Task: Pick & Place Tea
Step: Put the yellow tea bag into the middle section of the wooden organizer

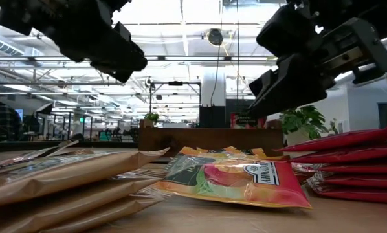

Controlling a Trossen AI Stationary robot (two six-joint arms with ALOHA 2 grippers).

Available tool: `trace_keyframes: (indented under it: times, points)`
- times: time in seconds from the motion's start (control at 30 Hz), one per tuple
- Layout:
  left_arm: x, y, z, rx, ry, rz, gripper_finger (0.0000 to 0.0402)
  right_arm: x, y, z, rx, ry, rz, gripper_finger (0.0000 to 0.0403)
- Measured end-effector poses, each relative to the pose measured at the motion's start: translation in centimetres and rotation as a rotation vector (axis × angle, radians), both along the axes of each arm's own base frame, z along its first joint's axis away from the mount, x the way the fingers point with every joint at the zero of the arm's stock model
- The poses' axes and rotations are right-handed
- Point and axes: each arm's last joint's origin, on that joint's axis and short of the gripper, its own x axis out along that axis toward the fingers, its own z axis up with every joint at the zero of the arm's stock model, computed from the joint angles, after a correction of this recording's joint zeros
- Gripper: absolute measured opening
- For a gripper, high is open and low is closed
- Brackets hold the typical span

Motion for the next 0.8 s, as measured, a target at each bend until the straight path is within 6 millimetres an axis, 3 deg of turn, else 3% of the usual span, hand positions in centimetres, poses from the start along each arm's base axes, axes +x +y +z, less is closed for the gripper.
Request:
trace_keyframes:
  times: [0.2,0.4,0.53,0.8]
  points:
    - [0.7,-1.4,-0.6,-0.088,0.017,0.018,0.0035,-0.2,0.6,0.0,0.139,0.049,0.02,0.0103]
    - [5.6,-4.4,-1.7,-0.134,0.07,-0.048,0.0035,-0.3,0.9,-0.1,0.235,0.093,-0.019,0.0153]
    - [8.2,-6.4,-1.7,-0.144,0.163,-0.119,0.0035,-0.5,1.4,-0.1,0.281,0.111,-0.029,0.0166]
    - [10.2,-8.8,-3.5,-0.134,0.374,-0.07,0.0035,-0.5,2.7,-1.9,0.364,0.191,-0.047,0.0169]
